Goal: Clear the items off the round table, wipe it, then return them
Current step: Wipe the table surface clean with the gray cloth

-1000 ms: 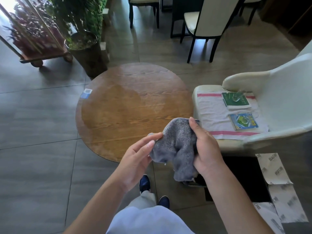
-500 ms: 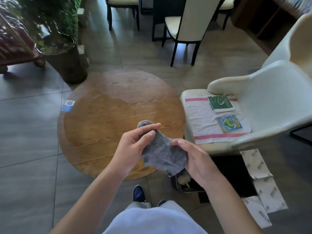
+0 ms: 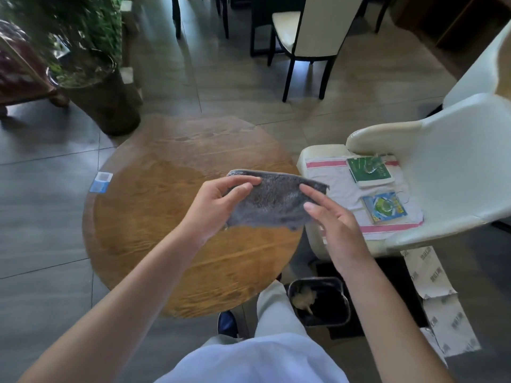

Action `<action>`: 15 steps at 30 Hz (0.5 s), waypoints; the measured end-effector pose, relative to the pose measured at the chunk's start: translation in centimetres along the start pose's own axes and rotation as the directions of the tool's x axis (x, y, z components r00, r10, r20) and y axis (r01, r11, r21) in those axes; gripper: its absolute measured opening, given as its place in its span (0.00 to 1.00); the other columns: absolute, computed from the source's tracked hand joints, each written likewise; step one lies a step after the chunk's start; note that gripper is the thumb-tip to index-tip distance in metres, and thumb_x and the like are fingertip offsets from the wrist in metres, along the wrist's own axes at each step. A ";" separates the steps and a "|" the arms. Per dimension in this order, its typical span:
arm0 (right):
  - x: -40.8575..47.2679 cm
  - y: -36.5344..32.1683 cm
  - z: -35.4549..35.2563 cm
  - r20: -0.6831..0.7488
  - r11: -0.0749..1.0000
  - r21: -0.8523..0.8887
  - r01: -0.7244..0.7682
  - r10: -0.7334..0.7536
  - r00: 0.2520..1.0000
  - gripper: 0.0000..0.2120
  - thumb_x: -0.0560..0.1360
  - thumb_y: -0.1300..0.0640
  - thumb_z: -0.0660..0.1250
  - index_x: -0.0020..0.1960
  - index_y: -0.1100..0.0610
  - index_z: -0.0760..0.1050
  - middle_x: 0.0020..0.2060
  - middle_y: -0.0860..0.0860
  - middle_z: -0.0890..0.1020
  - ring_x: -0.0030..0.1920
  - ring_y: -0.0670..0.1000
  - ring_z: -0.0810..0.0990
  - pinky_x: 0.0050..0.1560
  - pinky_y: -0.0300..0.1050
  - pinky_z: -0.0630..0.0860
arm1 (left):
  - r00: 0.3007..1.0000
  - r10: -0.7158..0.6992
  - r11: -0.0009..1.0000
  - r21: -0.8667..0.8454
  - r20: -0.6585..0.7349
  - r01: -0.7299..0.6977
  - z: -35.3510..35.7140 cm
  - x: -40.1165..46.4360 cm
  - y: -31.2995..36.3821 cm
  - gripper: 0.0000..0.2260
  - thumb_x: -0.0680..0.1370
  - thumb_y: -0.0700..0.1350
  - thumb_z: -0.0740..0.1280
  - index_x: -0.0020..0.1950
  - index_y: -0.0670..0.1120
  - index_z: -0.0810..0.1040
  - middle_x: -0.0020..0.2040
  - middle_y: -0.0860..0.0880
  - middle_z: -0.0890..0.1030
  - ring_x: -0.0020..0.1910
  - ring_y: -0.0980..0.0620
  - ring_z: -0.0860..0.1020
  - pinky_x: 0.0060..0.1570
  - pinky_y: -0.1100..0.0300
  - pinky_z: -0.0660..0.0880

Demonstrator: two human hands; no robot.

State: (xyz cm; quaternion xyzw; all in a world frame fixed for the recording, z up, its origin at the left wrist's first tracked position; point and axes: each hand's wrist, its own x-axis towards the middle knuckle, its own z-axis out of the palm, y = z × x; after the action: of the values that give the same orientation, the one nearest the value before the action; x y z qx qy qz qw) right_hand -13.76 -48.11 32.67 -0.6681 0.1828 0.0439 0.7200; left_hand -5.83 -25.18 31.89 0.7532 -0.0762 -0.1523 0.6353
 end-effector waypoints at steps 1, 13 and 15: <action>1.7 -0.2 -0.7 0.001 1.000 -0.016 0.011 -0.010 1.000 0.17 0.75 0.53 0.70 0.63 0.45 0.84 0.63 0.46 0.85 0.63 0.43 0.81 0.65 0.40 0.75 | 1.000 0.002 1.000 0.026 -0.012 -0.002 0.4 1.5 0.1 0.09 0.81 0.48 0.68 0.54 0.58 0.88 0.49 0.48 0.87 0.47 0.54 0.79 0.51 0.56 0.72; 29.0 -2.7 -7.7 0.020 0.992 -0.088 0.089 -0.087 0.996 0.27 0.75 0.50 0.67 0.73 0.51 0.76 0.68 0.44 0.80 0.69 0.41 0.77 0.68 0.39 0.74 | 0.998 0.066 0.946 0.320 -0.004 -0.061 4.4 26.6 2.7 0.10 0.84 0.44 0.65 0.58 0.56 0.84 0.52 0.64 0.84 0.53 0.71 0.79 0.56 0.71 0.70; 33.1 -2.0 -8.2 0.076 0.988 -0.113 0.103 -0.095 0.993 0.25 0.76 0.51 0.67 0.73 0.51 0.76 0.69 0.45 0.80 0.71 0.42 0.76 0.71 0.40 0.72 | 0.997 0.070 0.948 0.313 -0.021 -0.060 4.5 30.6 1.3 0.10 0.84 0.45 0.66 0.58 0.56 0.85 0.53 0.63 0.85 0.56 0.67 0.80 0.59 0.69 0.71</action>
State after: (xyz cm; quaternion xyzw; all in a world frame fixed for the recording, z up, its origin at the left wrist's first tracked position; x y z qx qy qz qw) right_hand 15.91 -62.34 23.61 -0.7155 0.1211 0.0420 0.6868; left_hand 21.67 -39.04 28.43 0.8436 -0.1141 -0.1054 0.5140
